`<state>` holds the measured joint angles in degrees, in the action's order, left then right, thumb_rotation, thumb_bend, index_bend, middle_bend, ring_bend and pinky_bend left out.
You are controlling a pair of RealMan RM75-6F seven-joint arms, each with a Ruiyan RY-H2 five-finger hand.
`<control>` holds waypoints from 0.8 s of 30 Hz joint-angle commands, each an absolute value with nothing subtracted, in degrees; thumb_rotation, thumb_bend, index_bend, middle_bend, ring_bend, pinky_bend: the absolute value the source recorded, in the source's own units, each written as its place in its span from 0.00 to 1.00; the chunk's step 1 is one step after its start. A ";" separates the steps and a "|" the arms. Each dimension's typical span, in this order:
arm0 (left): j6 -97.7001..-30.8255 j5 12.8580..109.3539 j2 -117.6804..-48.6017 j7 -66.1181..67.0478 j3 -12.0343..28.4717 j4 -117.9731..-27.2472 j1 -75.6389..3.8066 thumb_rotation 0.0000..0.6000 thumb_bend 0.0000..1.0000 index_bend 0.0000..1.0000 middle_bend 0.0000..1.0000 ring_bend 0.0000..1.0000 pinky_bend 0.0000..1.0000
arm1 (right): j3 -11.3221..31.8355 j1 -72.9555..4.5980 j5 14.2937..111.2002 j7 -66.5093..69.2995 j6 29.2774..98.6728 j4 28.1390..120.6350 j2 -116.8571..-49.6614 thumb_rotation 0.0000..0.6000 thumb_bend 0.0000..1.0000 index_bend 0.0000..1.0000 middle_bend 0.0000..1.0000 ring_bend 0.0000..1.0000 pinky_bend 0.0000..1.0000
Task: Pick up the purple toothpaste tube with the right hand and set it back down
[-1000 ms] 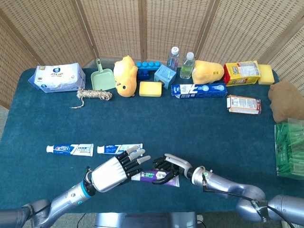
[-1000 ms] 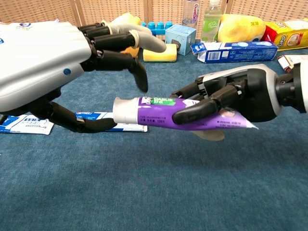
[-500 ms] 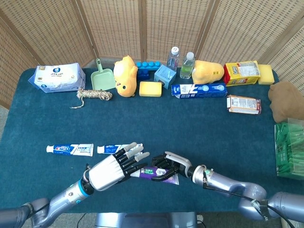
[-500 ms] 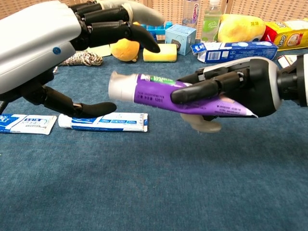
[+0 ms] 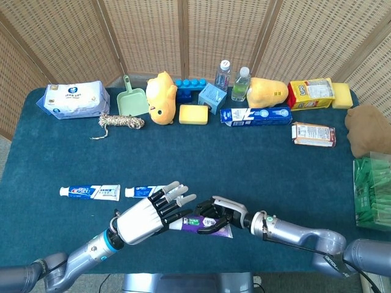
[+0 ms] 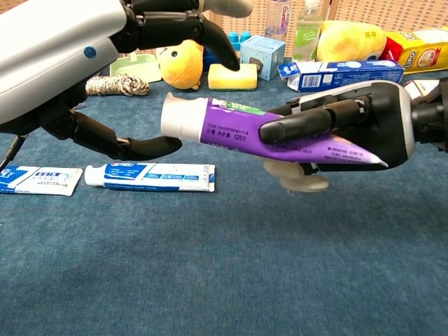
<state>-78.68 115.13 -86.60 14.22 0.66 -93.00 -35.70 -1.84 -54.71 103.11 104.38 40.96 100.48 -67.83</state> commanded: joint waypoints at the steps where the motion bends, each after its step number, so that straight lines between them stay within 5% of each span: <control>1: -78.76 115.16 -86.71 14.17 0.69 -92.98 -35.76 1.00 0.24 0.30 0.13 0.10 0.13 | -3.15 -55.75 103.35 105.41 42.29 99.69 -67.98 1.00 0.33 0.87 0.75 0.70 0.78; 24: -79.91 115.36 -87.48 13.13 0.62 -91.97 -35.94 1.00 0.24 0.41 0.16 0.12 0.14 | -8.49 -59.48 102.16 108.36 46.19 97.59 -69.15 1.00 0.33 0.87 0.75 0.70 0.78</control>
